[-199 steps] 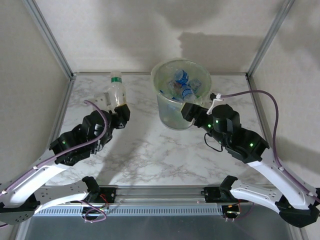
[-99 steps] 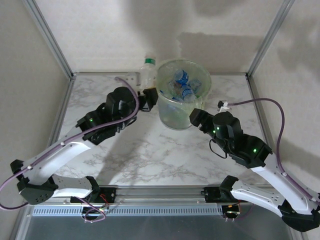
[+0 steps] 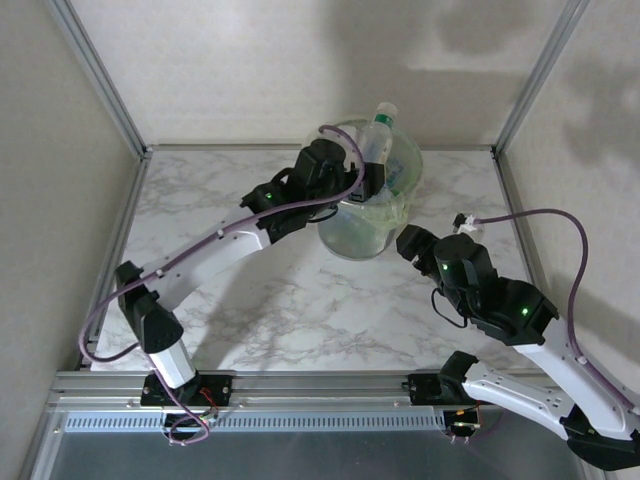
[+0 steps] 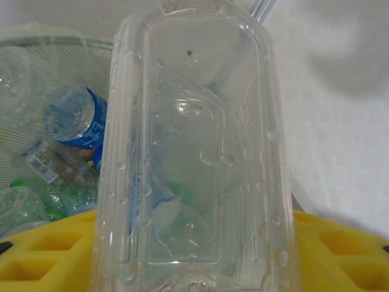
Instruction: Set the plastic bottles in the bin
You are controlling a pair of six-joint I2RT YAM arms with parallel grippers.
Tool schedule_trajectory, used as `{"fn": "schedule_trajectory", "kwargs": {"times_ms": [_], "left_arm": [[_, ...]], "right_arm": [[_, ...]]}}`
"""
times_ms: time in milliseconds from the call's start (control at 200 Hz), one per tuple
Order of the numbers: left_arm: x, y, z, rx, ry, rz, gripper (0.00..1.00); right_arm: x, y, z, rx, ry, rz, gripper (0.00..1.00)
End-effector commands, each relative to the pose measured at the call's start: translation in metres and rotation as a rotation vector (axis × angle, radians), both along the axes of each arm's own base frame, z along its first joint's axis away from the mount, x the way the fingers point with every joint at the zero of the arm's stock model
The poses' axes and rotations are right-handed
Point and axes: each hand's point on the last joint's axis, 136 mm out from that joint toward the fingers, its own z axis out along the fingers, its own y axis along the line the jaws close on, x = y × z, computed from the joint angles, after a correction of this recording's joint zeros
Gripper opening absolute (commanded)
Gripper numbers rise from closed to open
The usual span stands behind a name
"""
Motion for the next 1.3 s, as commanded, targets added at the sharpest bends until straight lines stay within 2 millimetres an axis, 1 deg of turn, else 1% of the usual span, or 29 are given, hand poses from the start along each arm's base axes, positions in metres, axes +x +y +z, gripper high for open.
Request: {"fn": "schedule_trajectory", "kwargs": {"times_ms": [0,150,305,365,385,421,456,506,586,701,811,1031,1116,1177,1217,1227,1267,1297], "left_arm": [[0.009,-0.006,0.014,-0.040,-0.011,-0.020,0.51],[0.021,-0.015,-0.005,-0.009,0.020,-0.018,0.51],[0.030,-0.014,-0.025,0.029,0.044,0.011,0.53],[0.031,-0.014,-0.029,0.035,0.050,0.012,0.59],[0.031,-0.013,-0.031,0.037,0.052,0.013,0.63],[0.031,-0.013,-0.033,0.041,0.054,0.014,0.75],[0.031,-0.013,-0.035,0.043,0.054,0.013,0.82],[0.031,-0.013,-0.036,0.047,0.052,0.014,0.86],[0.032,-0.011,-0.035,0.048,0.044,0.026,0.88],[0.032,-0.007,-0.025,0.032,0.029,0.037,0.88],[0.027,-0.001,-0.009,0.007,0.010,0.042,0.88],[0.015,0.019,0.024,-0.038,-0.037,0.069,0.86],[0.008,0.032,0.041,-0.062,-0.062,0.086,0.86],[0.002,0.046,0.053,-0.080,-0.082,0.108,0.86],[-0.001,0.059,0.061,-0.095,-0.096,0.128,0.86],[-0.001,0.061,0.059,-0.095,-0.095,0.134,0.86],[-0.005,0.076,0.067,-0.118,-0.108,0.154,0.87],[-0.008,0.087,0.068,-0.134,-0.111,0.169,0.88]], "right_arm": [[-0.004,-0.014,0.001,-0.004,-0.005,-0.051,0.78],[-0.005,-0.018,0.003,-0.009,-0.004,-0.061,0.78],[-0.005,-0.020,0.002,-0.012,-0.002,-0.071,0.78],[-0.005,-0.020,0.002,-0.013,-0.003,-0.072,0.78],[-0.005,-0.021,0.001,-0.013,-0.002,-0.073,0.78],[-0.005,-0.020,0.001,-0.013,-0.001,-0.073,0.78],[-0.005,-0.021,0.001,-0.013,-0.002,-0.074,0.78],[-0.005,-0.020,0.001,-0.013,-0.003,-0.073,0.78],[-0.004,-0.019,0.002,-0.012,-0.005,-0.071,0.78],[-0.004,-0.019,0.007,-0.010,-0.012,-0.070,0.78],[-0.004,-0.019,0.014,-0.012,-0.024,-0.062,0.78],[-0.001,-0.017,0.024,-0.037,-0.036,-0.055,0.78],[0.000,-0.017,0.028,-0.050,-0.041,-0.056,0.79],[0.002,-0.016,0.032,-0.058,-0.050,-0.056,0.79],[0.003,-0.016,0.035,-0.067,-0.056,-0.055,0.80],[0.003,-0.016,0.036,-0.069,-0.058,-0.056,0.80],[0.004,-0.017,0.039,-0.079,-0.066,-0.058,0.80],[0.006,-0.016,0.041,-0.090,-0.069,-0.056,0.81]]}}
